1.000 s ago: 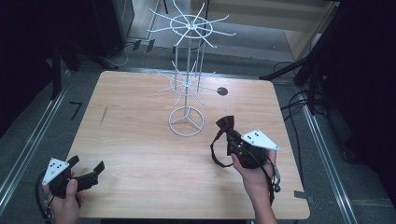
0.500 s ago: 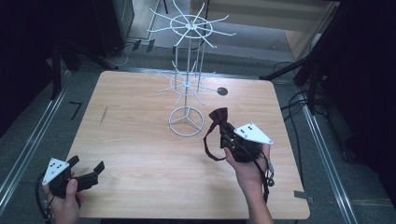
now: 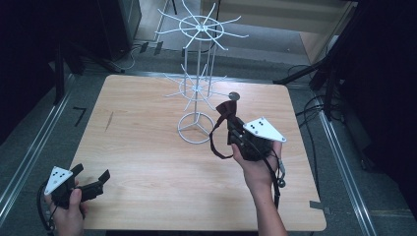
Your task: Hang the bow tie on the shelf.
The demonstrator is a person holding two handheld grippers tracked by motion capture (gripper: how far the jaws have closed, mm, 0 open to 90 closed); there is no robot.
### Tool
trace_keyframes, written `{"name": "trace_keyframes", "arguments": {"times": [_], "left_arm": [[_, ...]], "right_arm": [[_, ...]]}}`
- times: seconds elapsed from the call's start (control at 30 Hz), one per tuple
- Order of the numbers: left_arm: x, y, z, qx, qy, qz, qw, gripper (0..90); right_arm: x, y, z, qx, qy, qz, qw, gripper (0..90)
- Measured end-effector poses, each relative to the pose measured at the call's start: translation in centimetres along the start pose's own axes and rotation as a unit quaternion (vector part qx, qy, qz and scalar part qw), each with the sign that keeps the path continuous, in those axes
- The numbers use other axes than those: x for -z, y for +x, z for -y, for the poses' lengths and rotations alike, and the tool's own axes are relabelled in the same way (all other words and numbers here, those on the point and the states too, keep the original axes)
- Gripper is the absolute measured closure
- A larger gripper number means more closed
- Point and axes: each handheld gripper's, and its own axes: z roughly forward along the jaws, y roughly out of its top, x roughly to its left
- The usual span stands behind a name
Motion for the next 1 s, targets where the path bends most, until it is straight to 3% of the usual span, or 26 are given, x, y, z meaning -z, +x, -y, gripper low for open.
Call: {"name": "trace_keyframes", "arguments": {"times": [0.2,0.57,1.0], "left_arm": [[0.0,0.0,0.0,-0.001,0.0,0.0,1.0,0.0],[0.0,0.0,0.0,-0.001,0.0,0.0,1.0,0.0],[0.0,0.0,0.0,0.0,0.0,0.001,1.0,0.0]], "right_arm": [[-0.5,0.3,-1.3,0.002,-0.003,0.0,1.0,74.0],[-2.1,0.5,-1.5,-0.016,0.0,-0.005,0.9999,74.0],[-5.1,0.7,0.7,-0.035,0.046,0.005,0.9983,73.9]]}}
